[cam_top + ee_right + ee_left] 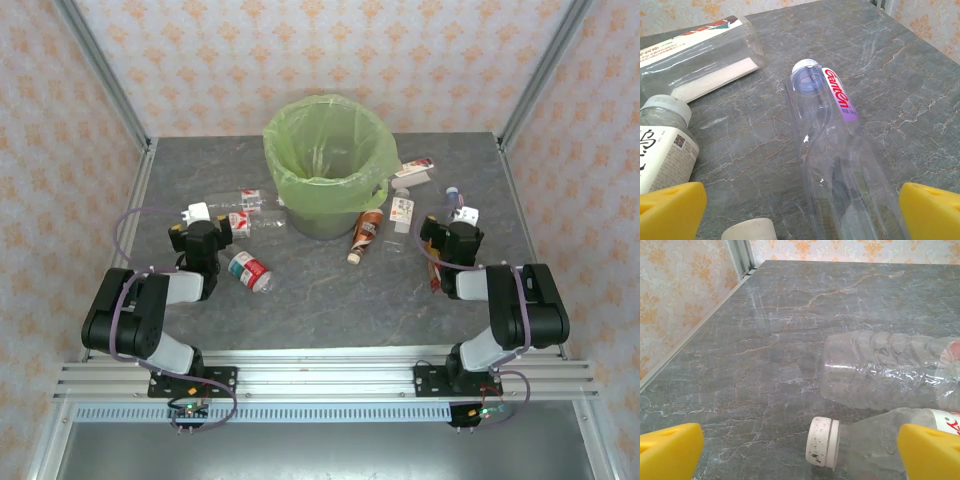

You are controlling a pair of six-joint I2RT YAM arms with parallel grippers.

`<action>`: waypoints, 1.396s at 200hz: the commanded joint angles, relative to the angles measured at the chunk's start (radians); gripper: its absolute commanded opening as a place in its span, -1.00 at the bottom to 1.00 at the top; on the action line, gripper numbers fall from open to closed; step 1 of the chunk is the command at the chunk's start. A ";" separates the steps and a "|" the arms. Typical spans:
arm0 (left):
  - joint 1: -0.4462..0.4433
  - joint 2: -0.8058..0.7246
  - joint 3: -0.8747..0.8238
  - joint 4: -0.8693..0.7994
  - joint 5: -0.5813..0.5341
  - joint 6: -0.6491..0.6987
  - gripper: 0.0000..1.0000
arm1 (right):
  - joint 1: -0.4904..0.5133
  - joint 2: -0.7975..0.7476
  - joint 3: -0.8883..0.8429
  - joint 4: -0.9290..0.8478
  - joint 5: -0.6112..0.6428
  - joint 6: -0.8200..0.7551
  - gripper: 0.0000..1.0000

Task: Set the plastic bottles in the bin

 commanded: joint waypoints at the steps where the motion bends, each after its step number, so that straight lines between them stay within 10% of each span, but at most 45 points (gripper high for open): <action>1: -0.005 -0.010 -0.007 0.028 -0.039 -0.014 1.00 | 0.002 -0.006 0.019 -0.007 0.016 -0.010 0.98; 187: -0.006 -0.012 -0.010 0.033 -0.032 -0.012 1.00 | 0.001 -0.005 0.020 -0.009 0.010 -0.013 0.98; 279: -0.005 -0.275 0.120 -0.387 -0.078 -0.053 1.00 | 0.002 -0.242 0.036 -0.224 -0.070 -0.031 0.98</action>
